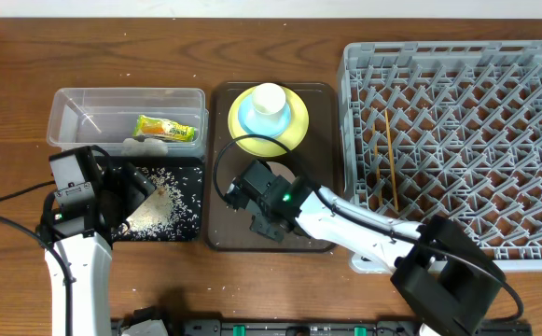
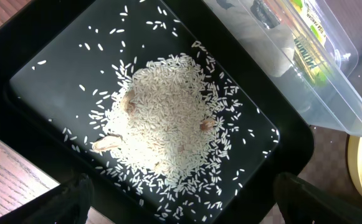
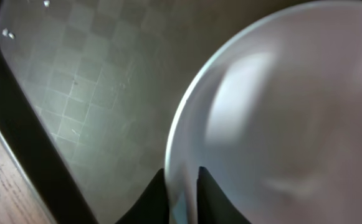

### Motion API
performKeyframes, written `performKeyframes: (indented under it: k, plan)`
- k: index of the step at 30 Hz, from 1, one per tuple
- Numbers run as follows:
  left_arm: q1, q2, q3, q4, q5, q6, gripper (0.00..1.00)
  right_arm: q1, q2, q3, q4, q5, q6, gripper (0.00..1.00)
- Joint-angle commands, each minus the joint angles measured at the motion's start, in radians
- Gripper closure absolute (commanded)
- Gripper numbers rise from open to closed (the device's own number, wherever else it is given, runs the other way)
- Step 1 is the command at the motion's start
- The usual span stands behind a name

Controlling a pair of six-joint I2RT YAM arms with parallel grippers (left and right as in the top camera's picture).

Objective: Sort waste into correct bins and load items into the dishwasher rack
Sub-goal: 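Close the right gripper on the white bowl's rim and lift it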

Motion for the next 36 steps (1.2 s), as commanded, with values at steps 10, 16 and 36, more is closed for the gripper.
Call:
performKeyframes:
  k: [10, 16, 36]
  plan:
    - [0.005, 0.001, 0.014, -0.003, -0.016, -0.005, 0.05, 0.008, 0.008, 0.084, -0.031, 0.006, -0.010, 0.87]
    - [0.005, 0.001, 0.014, -0.003, -0.016, -0.005, 0.05, 0.014, 0.028, 0.072, -0.032, 0.007, -0.037, 0.85]
    - [0.005, 0.001, 0.014, -0.003, -0.016, -0.005, 0.05, 0.013, 0.049, 0.066, -0.083, 0.011, -0.037, 0.91]
